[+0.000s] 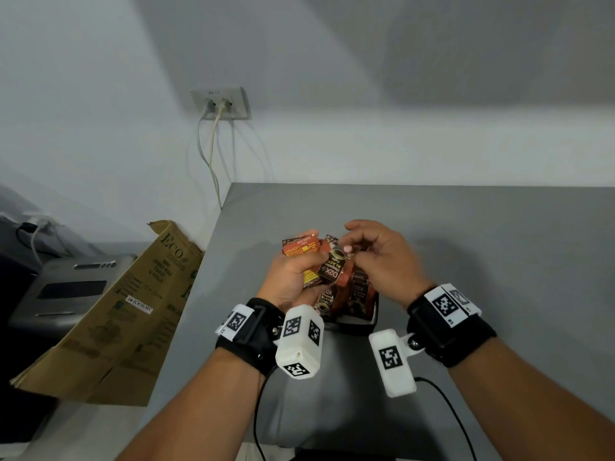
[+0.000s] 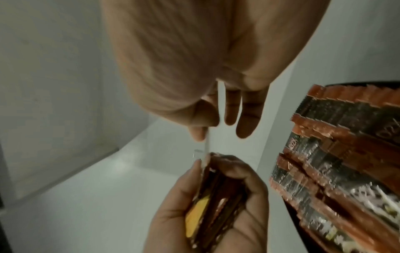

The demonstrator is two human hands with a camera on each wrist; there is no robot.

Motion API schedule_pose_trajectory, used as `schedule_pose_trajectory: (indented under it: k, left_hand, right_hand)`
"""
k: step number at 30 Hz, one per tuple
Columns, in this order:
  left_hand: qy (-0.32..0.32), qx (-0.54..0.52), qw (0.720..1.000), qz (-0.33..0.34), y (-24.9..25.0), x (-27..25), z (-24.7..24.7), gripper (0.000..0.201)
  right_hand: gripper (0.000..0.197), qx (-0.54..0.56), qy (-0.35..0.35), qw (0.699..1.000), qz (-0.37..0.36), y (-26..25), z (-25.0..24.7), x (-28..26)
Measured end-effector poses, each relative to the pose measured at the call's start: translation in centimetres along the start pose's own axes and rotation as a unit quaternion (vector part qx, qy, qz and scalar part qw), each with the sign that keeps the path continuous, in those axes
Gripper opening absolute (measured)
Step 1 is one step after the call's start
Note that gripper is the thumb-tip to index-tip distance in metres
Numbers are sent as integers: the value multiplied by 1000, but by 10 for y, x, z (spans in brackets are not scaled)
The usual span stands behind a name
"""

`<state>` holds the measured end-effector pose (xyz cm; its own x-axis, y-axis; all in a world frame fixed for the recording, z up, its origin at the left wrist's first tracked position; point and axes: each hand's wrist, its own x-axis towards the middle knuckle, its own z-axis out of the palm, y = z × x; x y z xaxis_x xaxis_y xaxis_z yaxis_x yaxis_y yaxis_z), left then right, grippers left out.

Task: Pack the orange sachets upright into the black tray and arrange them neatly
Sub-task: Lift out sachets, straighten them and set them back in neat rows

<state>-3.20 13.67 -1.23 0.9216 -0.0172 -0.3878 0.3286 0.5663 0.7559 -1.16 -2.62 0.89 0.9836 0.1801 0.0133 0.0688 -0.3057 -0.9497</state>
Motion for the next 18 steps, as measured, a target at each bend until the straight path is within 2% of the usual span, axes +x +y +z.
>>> schedule_pose_trajectory:
  k: [2, 3, 5, 7, 9, 11, 14, 18]
  left_hand:
    - [12, 13, 1000, 13, 1, -1, 2, 43]
    - [12, 20, 1000, 16, 0, -1, 2, 49]
    - [3, 26, 999, 24, -2, -2, 3, 55]
    - [-9, 11, 1000, 20, -5, -2, 4, 54]
    - [-24, -29, 999, 0, -4, -3, 4, 45]
    - [-39, -69, 996, -29, -1, -2, 2, 44]
    - [-53, -62, 996, -37, 1, -3, 2, 43]
    - [-39, -14, 999, -5, -3, -2, 2, 60]
  right_hand:
    - [30, 115, 6, 992, 57, 1, 4, -2]
    - [32, 138, 6, 988, 72, 3, 5, -3]
    - [38, 96, 0, 993, 72, 6, 5, -5]
    - [33, 75, 10, 996, 54, 6, 4, -5]
    - [25, 117, 30, 991, 52, 3, 1, -5]
    - [21, 185, 24, 980, 69, -1, -2, -5]
    - [21, 250, 3, 963, 97, -5, -8, -3]
    - [20, 270, -35, 953, 132, -5, -9, -1]
